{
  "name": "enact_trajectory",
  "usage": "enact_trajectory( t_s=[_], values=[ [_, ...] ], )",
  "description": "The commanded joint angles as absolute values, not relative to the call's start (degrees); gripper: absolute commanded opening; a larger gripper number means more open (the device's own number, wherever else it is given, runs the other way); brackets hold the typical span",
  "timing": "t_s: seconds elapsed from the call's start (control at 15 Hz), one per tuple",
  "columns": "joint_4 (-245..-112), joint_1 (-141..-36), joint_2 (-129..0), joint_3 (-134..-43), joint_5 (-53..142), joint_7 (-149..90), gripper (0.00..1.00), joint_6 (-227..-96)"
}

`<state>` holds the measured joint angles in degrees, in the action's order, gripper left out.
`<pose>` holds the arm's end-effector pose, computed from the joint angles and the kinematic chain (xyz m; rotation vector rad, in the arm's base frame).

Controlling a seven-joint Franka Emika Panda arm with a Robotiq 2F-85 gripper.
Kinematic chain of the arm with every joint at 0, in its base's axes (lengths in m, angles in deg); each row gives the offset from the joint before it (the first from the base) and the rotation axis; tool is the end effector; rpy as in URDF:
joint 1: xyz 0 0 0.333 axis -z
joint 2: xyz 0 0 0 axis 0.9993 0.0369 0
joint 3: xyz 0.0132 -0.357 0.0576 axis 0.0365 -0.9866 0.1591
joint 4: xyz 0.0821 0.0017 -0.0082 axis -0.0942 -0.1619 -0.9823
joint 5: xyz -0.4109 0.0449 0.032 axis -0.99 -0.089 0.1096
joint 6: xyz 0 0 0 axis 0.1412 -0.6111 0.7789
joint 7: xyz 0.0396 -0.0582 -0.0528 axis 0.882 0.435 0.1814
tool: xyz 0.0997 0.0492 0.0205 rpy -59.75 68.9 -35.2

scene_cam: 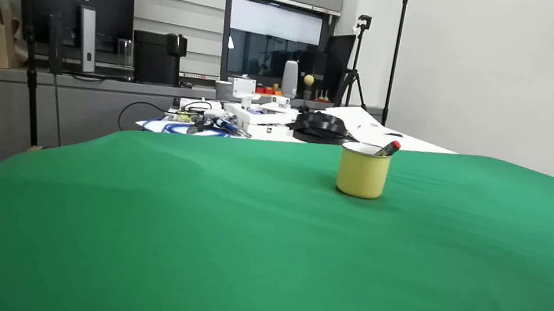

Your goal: Remove the marker from the cup and put it on the table

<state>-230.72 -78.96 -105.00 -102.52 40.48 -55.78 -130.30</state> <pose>0.3258 -0.1808 0.4191 -2.9694 0.0018 0.4180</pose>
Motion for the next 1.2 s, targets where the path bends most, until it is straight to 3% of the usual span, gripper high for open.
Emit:
enact_trajectory(
  t_s=[0.0, 0.6, 1.13],
  values=[
    [-230.7, -78.2, -104.9, -101.8, 40.8, -56.0, 1.0, -130.2],
    [-230.7, -78.2, -104.9, -101.8, 40.8, -56.0, 1.0, -130.2],
    [-220.1, -83.6, -94.2, -92.7, 36.4, -55.0, 1.0, -127.2]
  ],
)
